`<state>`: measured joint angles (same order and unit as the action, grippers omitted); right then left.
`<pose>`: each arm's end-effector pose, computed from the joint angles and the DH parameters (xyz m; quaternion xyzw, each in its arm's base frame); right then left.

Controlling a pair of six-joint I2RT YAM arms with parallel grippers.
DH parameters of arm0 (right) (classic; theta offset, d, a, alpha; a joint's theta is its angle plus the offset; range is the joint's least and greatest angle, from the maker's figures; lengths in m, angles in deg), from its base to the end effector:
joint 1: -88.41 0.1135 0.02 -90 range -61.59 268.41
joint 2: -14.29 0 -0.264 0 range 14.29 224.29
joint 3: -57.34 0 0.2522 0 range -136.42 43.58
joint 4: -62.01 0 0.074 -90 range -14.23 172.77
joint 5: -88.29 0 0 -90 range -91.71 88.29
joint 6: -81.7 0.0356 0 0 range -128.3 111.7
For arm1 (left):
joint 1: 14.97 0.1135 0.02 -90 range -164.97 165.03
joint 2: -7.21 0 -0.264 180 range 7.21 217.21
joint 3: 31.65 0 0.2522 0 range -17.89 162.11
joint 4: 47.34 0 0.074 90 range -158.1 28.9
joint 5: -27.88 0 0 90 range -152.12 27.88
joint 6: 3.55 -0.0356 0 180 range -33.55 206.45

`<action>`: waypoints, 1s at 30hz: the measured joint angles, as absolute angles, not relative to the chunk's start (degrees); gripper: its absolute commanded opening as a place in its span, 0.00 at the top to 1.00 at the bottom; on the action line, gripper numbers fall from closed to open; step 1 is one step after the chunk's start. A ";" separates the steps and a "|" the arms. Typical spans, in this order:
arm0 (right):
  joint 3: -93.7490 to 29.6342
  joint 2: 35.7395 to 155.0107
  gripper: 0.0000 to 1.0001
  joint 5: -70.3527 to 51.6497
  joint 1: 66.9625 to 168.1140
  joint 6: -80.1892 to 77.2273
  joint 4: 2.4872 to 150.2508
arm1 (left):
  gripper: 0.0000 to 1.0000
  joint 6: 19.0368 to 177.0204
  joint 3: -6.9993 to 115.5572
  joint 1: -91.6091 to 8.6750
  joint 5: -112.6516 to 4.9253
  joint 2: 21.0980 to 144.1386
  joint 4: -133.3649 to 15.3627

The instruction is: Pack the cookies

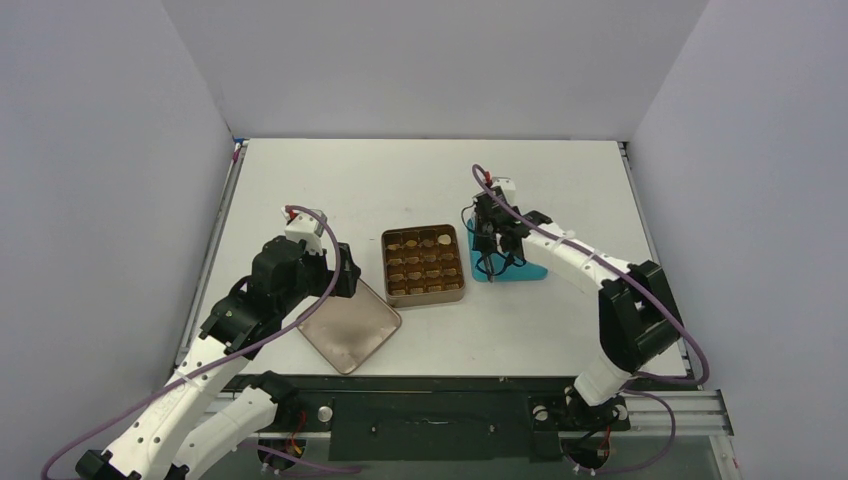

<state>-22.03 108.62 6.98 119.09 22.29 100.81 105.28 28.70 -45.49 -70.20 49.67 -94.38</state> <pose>0.3022 0.1730 0.2236 0.0228 0.9477 0.0961 0.3035 0.1409 -0.0773 0.3160 0.0521 0.8593 -0.1557 0.4844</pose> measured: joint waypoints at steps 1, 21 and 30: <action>-21.98 107.90 0.87 6.91 119.09 22.32 100.96 | 0.03 105.30 28.70 -45.49 -70.20 49.67 -94.38; -22.68 94.85 0.86 9.36 133.05 24.11 107.04 | 0.03 105.30 28.70 -45.49 -70.24 48.95 -94.38; -26.03 97.58 0.85 8.40 140.42 25.66 106.36 | 0.03 105.30 28.70 -45.49 -70.48 48.95 -94.40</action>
<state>-26.03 97.58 8.40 140.42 25.66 106.36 105.30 28.70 -45.49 -70.48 48.95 -94.40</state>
